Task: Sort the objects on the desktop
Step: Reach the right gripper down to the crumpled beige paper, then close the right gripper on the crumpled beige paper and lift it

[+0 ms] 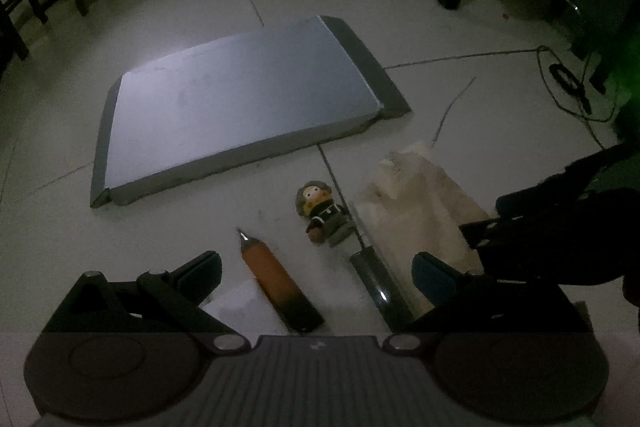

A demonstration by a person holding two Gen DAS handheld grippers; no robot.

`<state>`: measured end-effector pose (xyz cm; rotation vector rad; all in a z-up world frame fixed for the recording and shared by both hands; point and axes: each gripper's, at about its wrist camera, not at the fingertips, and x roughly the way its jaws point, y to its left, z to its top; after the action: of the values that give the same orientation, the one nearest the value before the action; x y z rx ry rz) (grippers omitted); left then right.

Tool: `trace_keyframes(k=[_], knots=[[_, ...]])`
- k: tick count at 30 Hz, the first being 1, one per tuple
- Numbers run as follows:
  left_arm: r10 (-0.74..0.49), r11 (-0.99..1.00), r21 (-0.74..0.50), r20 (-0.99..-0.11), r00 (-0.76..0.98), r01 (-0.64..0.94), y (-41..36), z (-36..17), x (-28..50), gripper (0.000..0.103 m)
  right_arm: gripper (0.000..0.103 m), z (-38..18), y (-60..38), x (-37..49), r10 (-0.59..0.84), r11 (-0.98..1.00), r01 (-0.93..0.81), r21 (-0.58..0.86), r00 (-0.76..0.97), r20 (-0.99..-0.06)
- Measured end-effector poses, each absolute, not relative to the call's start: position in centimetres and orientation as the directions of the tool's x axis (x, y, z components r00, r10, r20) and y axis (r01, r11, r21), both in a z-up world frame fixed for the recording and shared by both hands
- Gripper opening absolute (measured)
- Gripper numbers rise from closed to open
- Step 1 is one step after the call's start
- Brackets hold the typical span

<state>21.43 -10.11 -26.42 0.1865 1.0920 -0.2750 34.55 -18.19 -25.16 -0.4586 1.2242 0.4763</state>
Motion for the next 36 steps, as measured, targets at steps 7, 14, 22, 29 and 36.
trace_keyframes(k=[7, 14, 22, 29, 36], knots=[[-0.149, 0.924, 0.029, -0.892, 0.427, 0.382, -10.5, -27.5, 23.4, 0.103, 0.047, -23.6, -20.7, 34.8, 0.102, 0.875, -0.480, -0.056, 0.296, -0.950], [-0.187, 0.887, 0.061, -0.860, 0.475, 0.459, -12.2, -27.0, 25.9, 0.103, 0.047, -24.2, -23.1, 35.5, 0.126, 0.911, -0.410, 0.029, 0.211, -0.969], [-0.168, 0.812, 0.157, -0.859, 0.483, 0.562, -14.5, -27.1, 25.8, 0.103, 0.009, -25.6, -23.5, 36.1, 0.147, 0.892, -0.450, 0.049, 0.187, -0.971], [-0.190, 0.764, 0.168, -0.864, 0.466, 0.623, -16.4, -28.0, 24.6, 0.103, 0.007, -24.4, -22.7, 37.3, 0.193, 0.615, -0.787, -0.043, 0.203, -0.960], [-0.223, 0.777, 0.130, -0.859, 0.461, 0.617, -16.8, -28.6, 25.0, 0.103, 0.011, -23.8, -21.2, 38.7, 0.176, 0.401, -0.915, -0.055, 0.136, -0.975]])
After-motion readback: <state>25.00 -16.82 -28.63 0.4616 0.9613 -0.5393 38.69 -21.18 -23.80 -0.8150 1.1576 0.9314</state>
